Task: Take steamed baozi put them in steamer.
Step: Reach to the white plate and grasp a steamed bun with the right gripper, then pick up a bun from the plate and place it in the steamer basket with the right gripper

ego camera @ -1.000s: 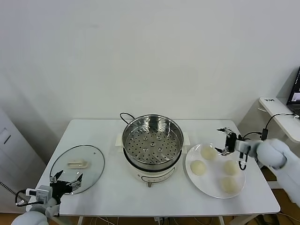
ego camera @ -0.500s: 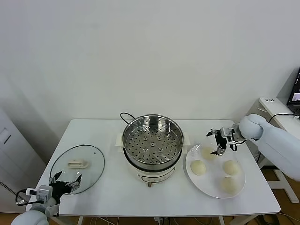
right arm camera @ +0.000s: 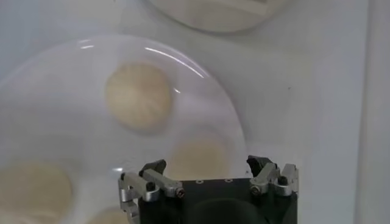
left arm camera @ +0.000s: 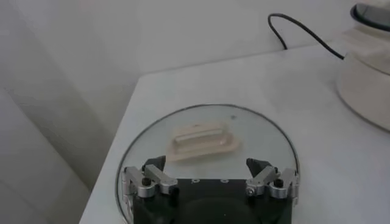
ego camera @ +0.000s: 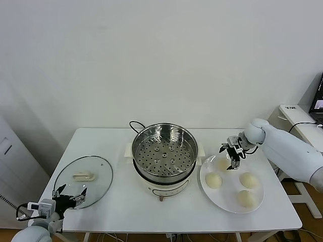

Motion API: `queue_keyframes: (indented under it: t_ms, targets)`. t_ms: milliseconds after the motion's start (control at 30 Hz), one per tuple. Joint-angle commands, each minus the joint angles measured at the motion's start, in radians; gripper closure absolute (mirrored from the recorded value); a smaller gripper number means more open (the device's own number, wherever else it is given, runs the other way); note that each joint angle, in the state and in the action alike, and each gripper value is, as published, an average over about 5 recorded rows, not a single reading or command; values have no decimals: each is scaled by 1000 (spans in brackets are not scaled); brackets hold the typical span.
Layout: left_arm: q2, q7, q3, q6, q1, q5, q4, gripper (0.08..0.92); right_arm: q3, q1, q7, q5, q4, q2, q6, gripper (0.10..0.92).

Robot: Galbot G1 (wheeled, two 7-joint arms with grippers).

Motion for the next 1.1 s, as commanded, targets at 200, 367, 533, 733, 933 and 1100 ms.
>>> queue_keyframes:
  t_ms: [200, 367, 533, 733, 933, 1100]
  targets:
    - [0, 0, -1, -3, 4, 1, 8, 177, 30, -34, -19, -66, -82, 57, 3, 241]
    - [0, 0, 0, -3, 6, 2, 8, 177, 55, -49, -10, -72, -90, 64, -8, 350]
    - [-1, -1, 0, -4, 5, 2, 8, 177, 71, -58, -6, -73, -90, 65, -9, 485]
    - [-2, -3, 0, -3, 7, 2, 7, 177, 53, -41, -17, -57, -53, 49, -7, 542]
    - [-5, -4, 1, -3, 7, 2, 6, 177, -52, 64, -25, 36, 61, -18, -13, 589]
    - [-2, -4, 2, -3, 7, 2, 3, 177, -199, 298, -40, 137, 169, -79, 16, 592]
